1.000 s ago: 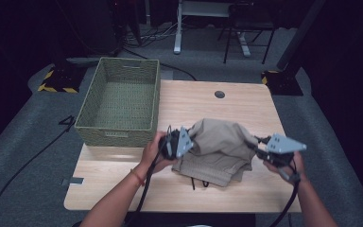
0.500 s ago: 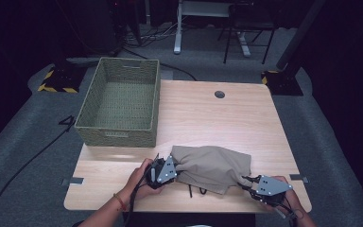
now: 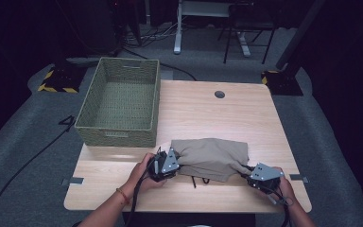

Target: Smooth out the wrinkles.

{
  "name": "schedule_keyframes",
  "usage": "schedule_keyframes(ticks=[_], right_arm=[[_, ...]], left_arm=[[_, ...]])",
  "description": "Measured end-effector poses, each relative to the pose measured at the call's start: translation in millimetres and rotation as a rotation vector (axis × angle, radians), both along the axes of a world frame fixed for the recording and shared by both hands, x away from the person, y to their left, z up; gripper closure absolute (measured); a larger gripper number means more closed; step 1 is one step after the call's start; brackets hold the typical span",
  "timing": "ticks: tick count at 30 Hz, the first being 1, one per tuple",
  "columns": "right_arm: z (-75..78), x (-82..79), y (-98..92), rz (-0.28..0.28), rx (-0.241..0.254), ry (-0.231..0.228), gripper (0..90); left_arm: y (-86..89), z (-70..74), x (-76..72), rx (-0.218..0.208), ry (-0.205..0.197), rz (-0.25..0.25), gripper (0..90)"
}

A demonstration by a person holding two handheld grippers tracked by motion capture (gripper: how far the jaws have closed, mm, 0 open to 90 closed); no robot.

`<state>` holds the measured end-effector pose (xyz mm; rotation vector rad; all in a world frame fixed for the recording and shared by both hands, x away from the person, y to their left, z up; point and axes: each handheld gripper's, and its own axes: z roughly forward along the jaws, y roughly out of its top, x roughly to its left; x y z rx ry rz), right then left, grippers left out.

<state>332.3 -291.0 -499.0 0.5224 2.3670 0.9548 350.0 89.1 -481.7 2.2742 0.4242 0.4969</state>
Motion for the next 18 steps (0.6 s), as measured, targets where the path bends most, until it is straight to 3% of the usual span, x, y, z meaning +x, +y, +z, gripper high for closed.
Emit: schedule_keyframes(ticks=[3, 5, 8, 11, 14, 16, 18], right_arm=[[6.3, -1.9, -9.1, 0.002, 0.057, 0.042, 61.7], [15.9, -7.2, -15.5, 0.010, 0.090, 0.057, 54.0], [37.6, -14.2, -22.2, 0.000, 0.156, 0.047, 46.9], [61.0, -17.1, -19.3, 0.004, 0.197, 0.010, 47.8], [81.8, -15.4, -9.1, 0.021, 0.239, -0.005, 57.3], [87.5, -8.9, 1.8, 0.011, 0.240, -0.006, 63.7], [83.0, -2.0, 11.8, 0.000, 0.222, 0.027, 66.9]], left_arm=[[8.1, 8.6, -4.6, -0.054, 0.044, -0.001, 49.8], [15.4, 20.6, -10.1, -0.094, 0.041, -0.004, 44.1], [18.9, 40.4, -12.8, -0.165, 0.037, 0.002, 36.7], [11.2, 58.8, -9.1, -0.215, 0.024, -0.022, 38.0], [-5.1, 66.5, 2.4, -0.181, 0.001, -0.023, 41.1], [-13.9, 62.1, 15.3, -0.181, 0.038, -0.020, 49.0], [-21.4, 52.0, 25.4, -0.135, 0.079, -0.047, 54.6]])
